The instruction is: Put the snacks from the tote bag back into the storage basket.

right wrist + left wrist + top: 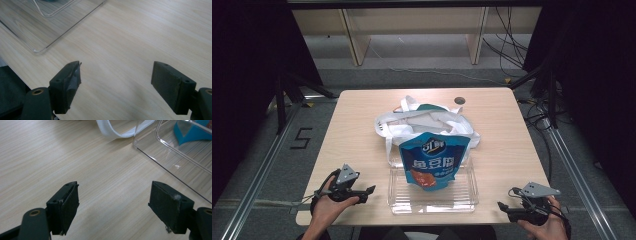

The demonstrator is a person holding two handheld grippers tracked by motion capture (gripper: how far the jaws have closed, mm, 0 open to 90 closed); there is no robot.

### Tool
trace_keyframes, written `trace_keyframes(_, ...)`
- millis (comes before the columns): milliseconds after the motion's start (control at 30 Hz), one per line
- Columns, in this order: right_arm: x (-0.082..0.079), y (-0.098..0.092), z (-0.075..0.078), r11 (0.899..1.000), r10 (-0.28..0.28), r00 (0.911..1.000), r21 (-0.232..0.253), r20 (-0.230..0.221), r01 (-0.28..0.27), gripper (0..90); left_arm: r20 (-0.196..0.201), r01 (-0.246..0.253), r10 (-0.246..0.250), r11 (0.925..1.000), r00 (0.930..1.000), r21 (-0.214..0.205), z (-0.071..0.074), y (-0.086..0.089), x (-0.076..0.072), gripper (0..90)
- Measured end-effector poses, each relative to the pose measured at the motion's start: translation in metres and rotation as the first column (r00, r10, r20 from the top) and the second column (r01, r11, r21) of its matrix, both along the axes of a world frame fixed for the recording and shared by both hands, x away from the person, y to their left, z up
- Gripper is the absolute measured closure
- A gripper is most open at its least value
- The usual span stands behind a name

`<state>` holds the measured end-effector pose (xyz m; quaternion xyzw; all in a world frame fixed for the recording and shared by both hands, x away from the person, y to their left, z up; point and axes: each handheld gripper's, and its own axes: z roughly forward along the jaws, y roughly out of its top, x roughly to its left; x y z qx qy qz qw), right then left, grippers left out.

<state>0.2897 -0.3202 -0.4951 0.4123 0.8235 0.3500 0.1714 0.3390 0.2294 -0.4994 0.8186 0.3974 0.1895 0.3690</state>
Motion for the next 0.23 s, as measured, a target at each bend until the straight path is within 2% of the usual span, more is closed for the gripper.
trace_keyframes(33, -0.0013, 0.0008, 0.0001, 1.0, -0.015, 0.9998, 0.011, -0.016, 0.015, 24.5, 0.004, -0.001, 0.001, 1.0, 1.0, -0.004, -0.0004, -0.0002, 0.0001, 23.0)
trace_keyframes(67, 0.0006, -0.0005, -0.0007, 1.0, 0.005, 1.0, 0.007, -0.004, -0.005, 24.5, 0.001, -0.001, 0.001, 1.0, 1.0, 0.0, -0.0001, -0.0001, 0.0001, 23.0)
trace_keyframes(100, 0.0005, -0.0006, -0.0006, 1.0, 0.003, 1.0, 0.001, -0.003, -0.003, 24.5, 0.01, -0.001, 0.001, 1.0, 0.9999, -0.01, -0.0011, -0.0004, 0.0003, 23.0)
trace_keyframes(200, 0.0005, -0.0002, -0.0012, 1.0, -0.002, 1.0, -0.004, -0.007, 0.002, 24.5, 0.001, -0.001, 0.001, 1.0, 1.0, 0.001, -0.0002, -0.0001, 0.0001, 23.0)
trace_keyframes(233, 0.0002, 0.0, -0.0015, 1.0, -0.004, 0.9997, -0.001, -0.024, 0.004, 24.3, 0.001, -0.005, 0.005, 1.0, 1.0, 0.006, -0.0002, -0.0001, 0.0003, 23.0)
